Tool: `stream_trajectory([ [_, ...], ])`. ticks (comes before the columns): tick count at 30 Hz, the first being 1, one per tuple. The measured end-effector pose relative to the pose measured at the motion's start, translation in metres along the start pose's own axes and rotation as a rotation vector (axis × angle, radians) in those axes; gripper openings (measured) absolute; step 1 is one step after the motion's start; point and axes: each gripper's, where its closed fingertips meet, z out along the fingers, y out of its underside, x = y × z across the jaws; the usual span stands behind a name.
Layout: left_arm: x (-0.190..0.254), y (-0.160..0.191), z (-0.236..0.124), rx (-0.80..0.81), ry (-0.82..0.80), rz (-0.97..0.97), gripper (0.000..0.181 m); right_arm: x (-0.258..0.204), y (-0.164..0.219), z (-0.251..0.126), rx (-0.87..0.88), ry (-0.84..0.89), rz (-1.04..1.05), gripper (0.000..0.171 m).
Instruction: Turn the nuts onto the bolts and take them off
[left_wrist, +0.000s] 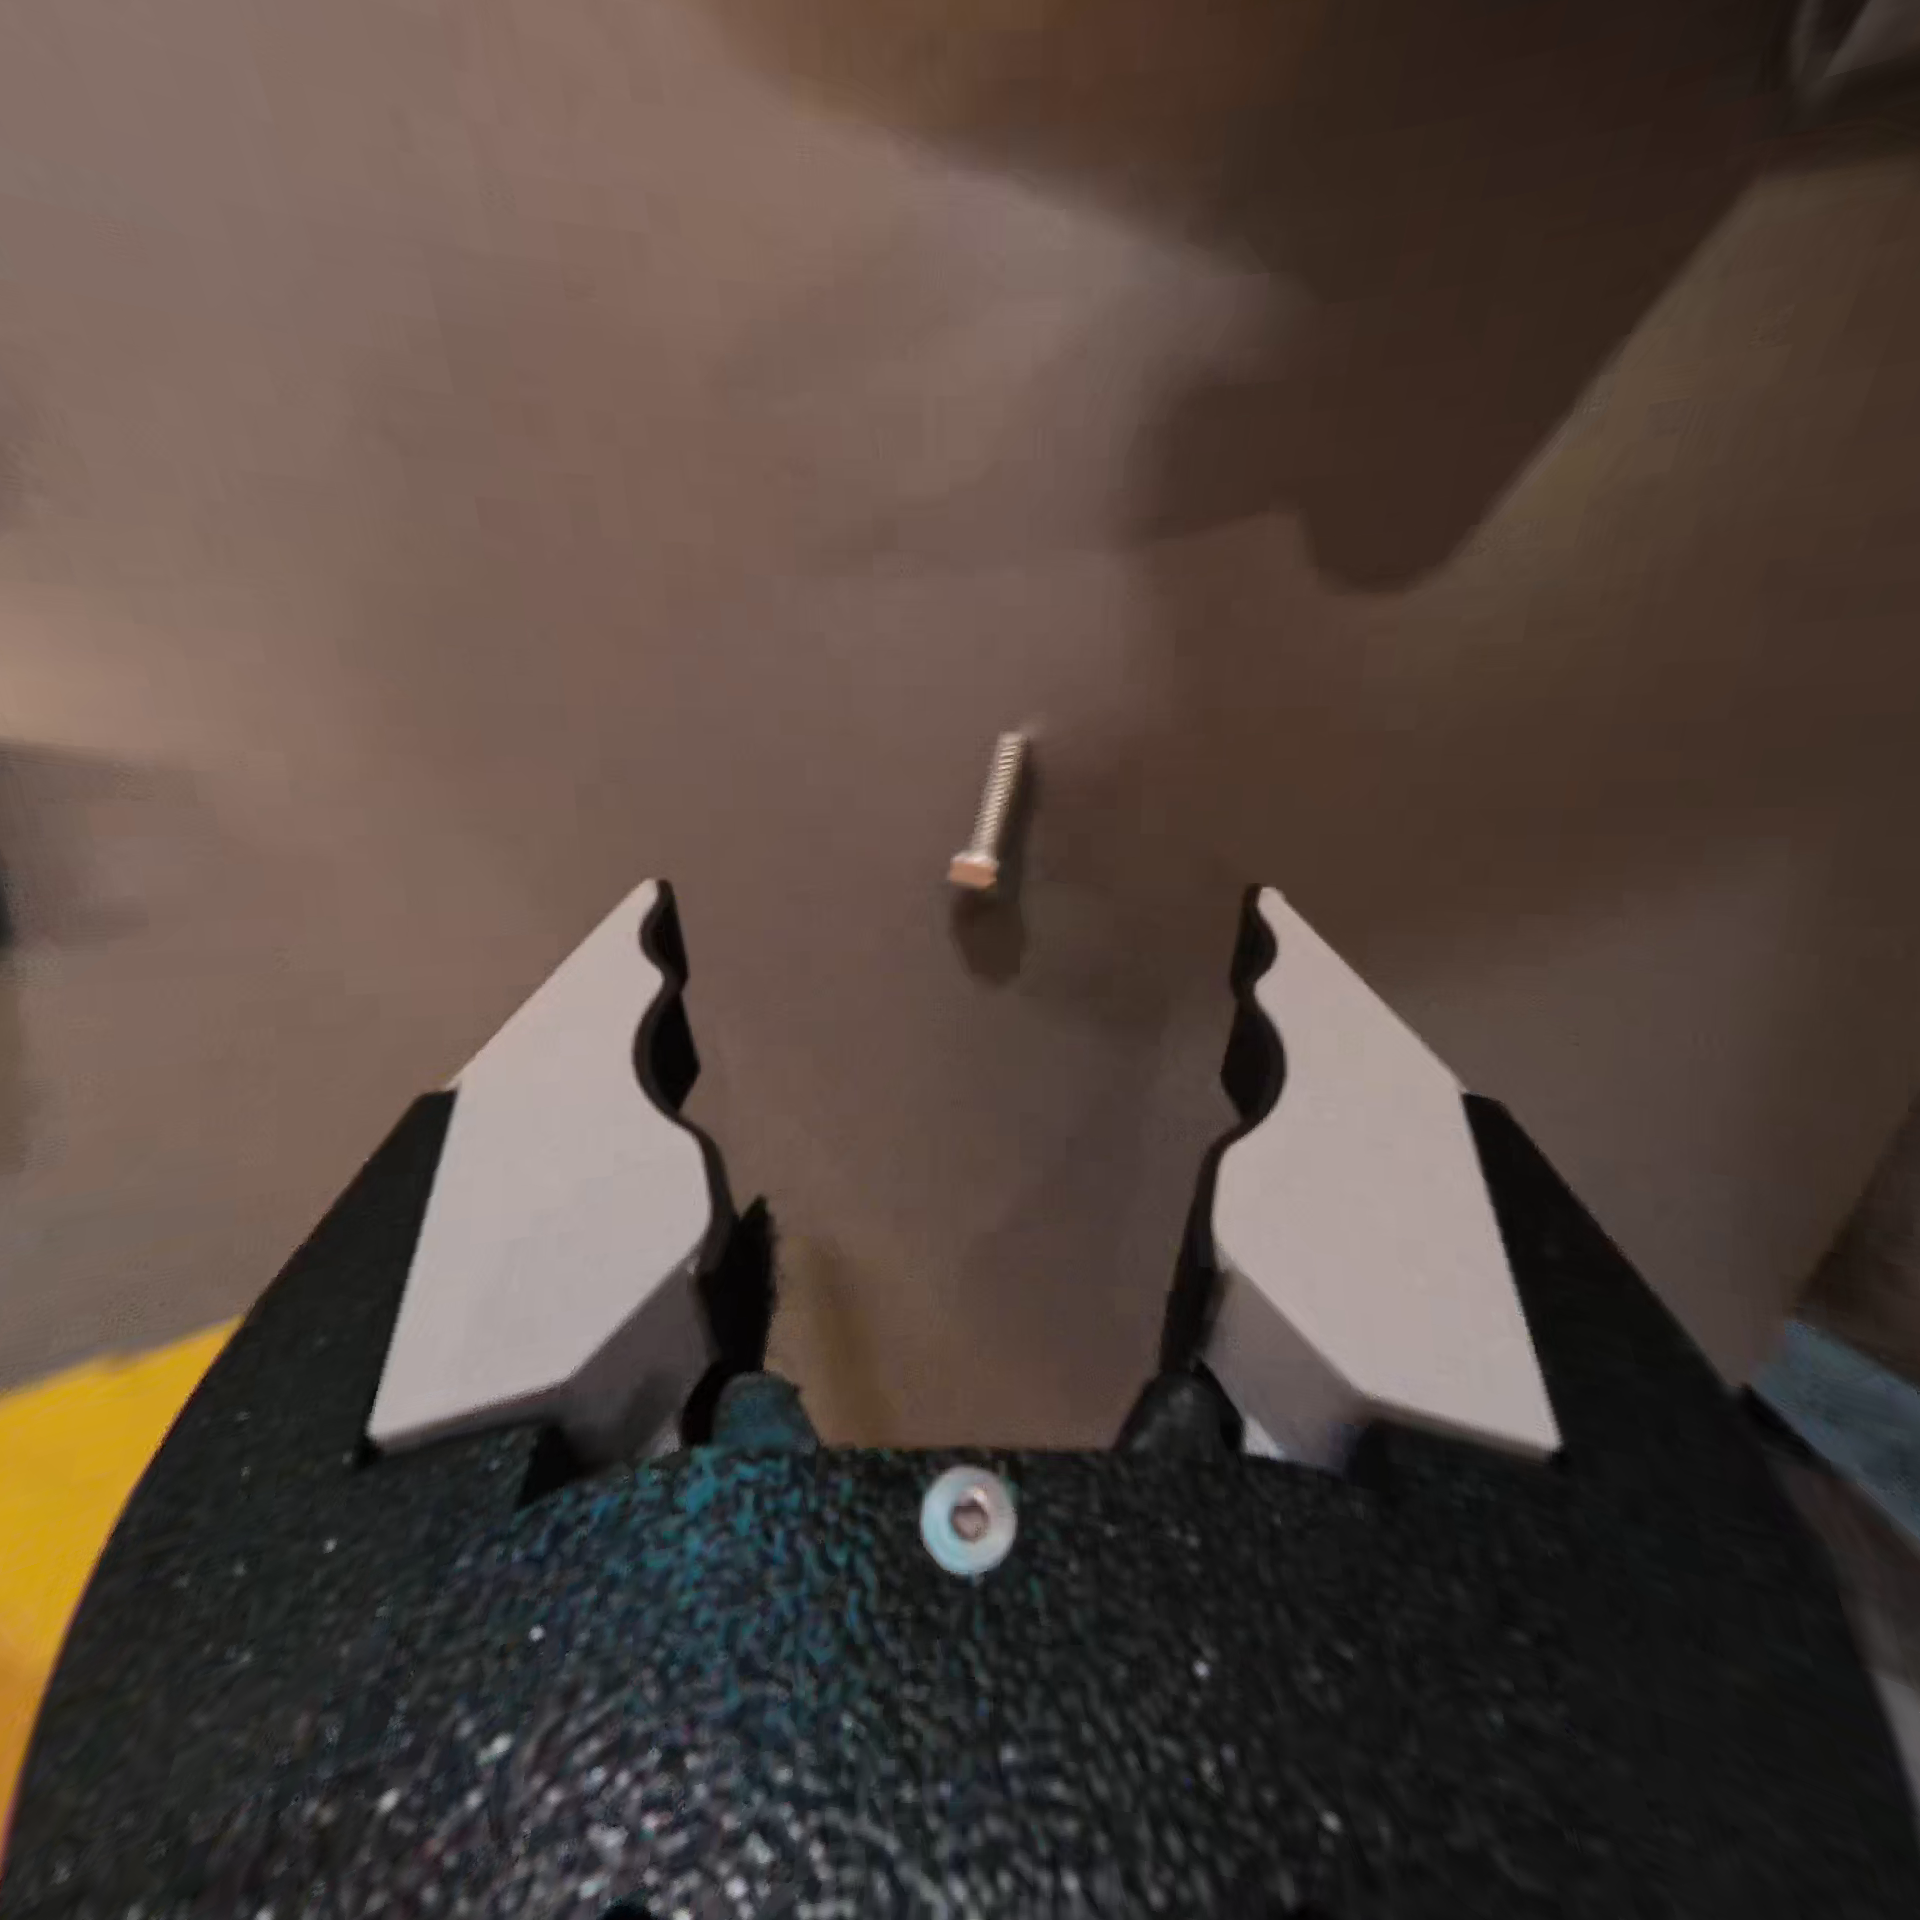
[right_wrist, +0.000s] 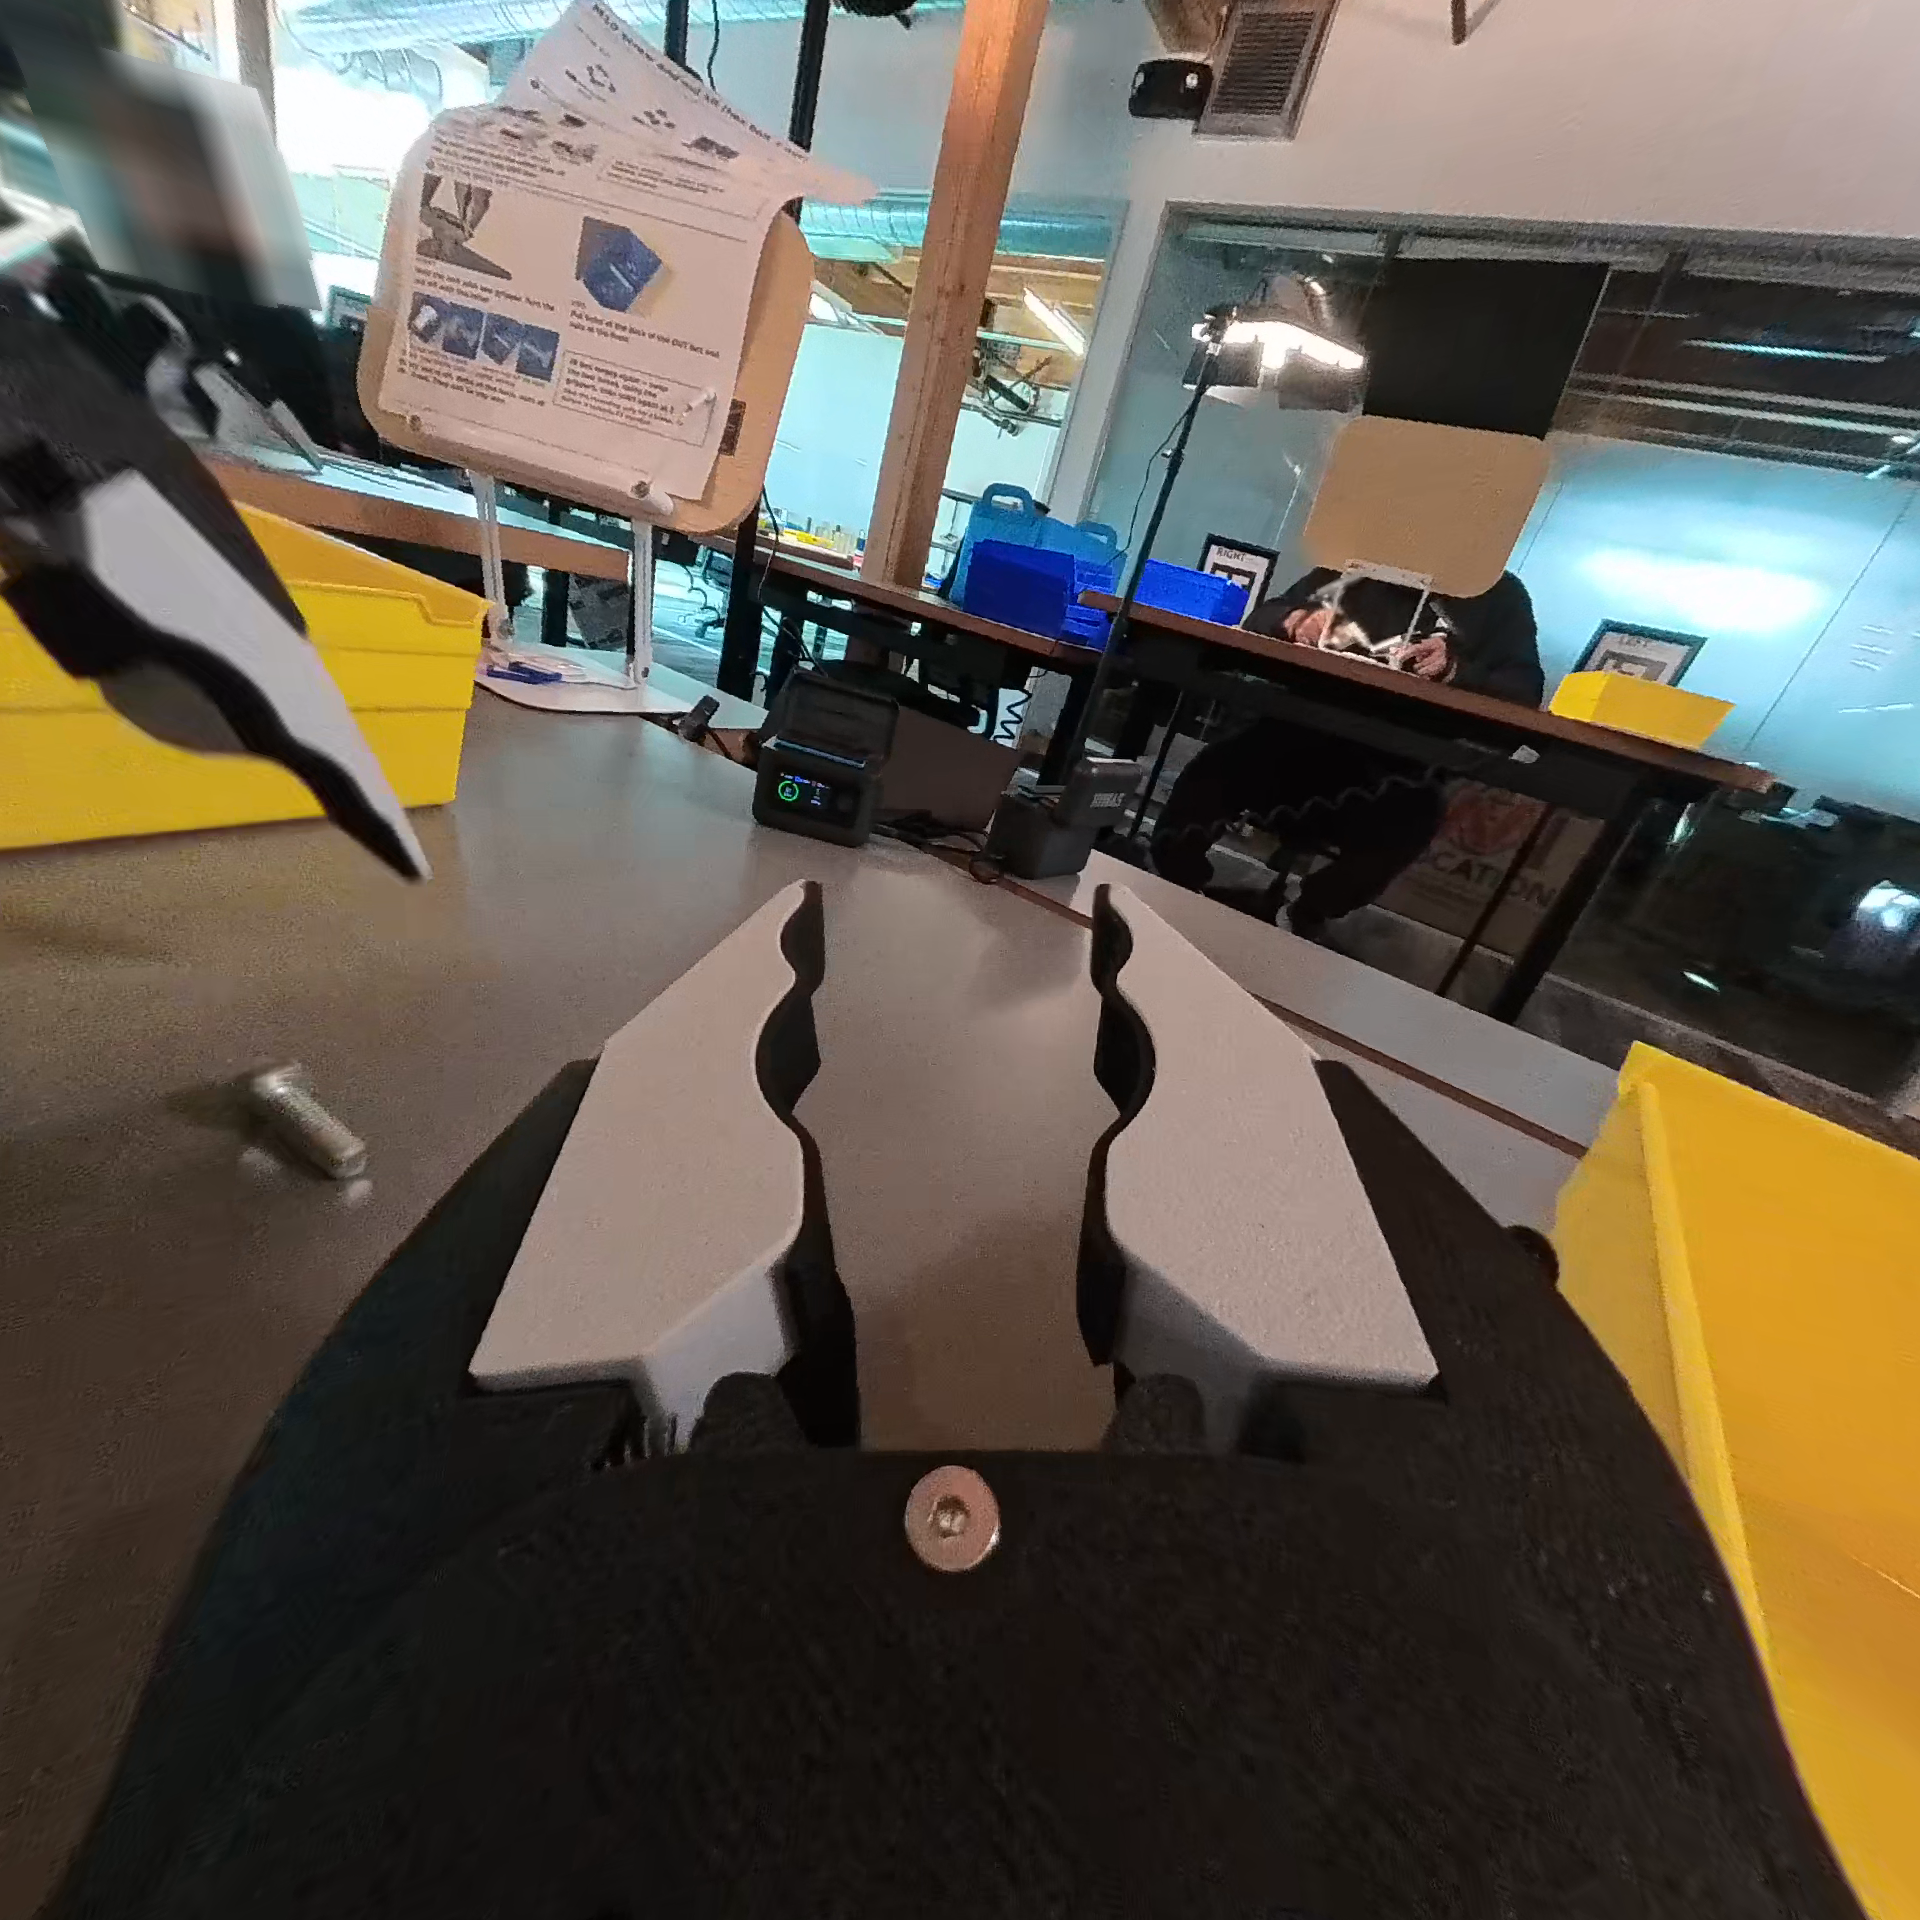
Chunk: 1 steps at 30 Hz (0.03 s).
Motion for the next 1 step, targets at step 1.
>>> stream_trajectory([
  [1, -0.0110, 0.0006, -0.0247, 0.081, -0.050, -0.060, 0.099, -0.0005, -0.0003, 0.0000, 0.001, -0.003, 0.001, 0.051],
])
